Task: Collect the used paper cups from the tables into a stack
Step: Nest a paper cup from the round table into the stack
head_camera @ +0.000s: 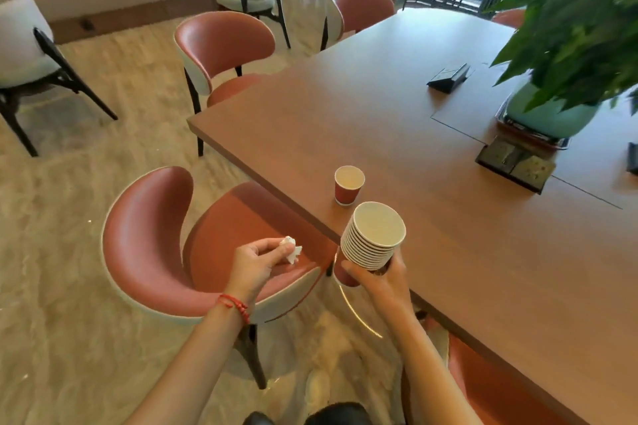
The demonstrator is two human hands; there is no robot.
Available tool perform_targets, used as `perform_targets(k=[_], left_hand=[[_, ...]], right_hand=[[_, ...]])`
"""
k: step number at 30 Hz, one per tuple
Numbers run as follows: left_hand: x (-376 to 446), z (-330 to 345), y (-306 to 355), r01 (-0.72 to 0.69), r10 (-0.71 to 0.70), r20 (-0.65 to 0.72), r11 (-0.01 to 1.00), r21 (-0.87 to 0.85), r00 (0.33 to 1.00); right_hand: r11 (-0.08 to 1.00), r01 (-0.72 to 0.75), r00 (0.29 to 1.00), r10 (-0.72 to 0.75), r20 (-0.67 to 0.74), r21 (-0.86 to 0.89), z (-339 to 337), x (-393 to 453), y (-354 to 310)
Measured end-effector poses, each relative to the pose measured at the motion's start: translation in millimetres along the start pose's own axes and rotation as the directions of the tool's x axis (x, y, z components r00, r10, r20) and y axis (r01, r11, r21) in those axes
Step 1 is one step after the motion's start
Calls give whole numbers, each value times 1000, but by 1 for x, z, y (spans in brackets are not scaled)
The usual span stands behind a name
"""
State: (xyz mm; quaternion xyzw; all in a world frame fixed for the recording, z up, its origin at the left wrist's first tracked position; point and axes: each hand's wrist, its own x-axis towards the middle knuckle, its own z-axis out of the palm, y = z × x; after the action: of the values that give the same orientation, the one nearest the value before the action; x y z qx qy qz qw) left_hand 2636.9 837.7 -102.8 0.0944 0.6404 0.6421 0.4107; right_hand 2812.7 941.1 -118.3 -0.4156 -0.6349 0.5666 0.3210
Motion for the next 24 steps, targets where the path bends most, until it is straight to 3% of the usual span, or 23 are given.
perform_targets(k=[7,17,24], left_hand=[[51,33,39,2,-2,-20,1000,-10,1000],[138,46,58,67,-68,39,998,13,997],[181,43,57,139,-139,17,990,7,990]], right_hand=[[997,29,1000,-29,11,69,-11,84,-32],[1000,-5,988,5,-154,-2,14,185,-30],[996,-67,981,54,-188,-60,32,225,-11]])
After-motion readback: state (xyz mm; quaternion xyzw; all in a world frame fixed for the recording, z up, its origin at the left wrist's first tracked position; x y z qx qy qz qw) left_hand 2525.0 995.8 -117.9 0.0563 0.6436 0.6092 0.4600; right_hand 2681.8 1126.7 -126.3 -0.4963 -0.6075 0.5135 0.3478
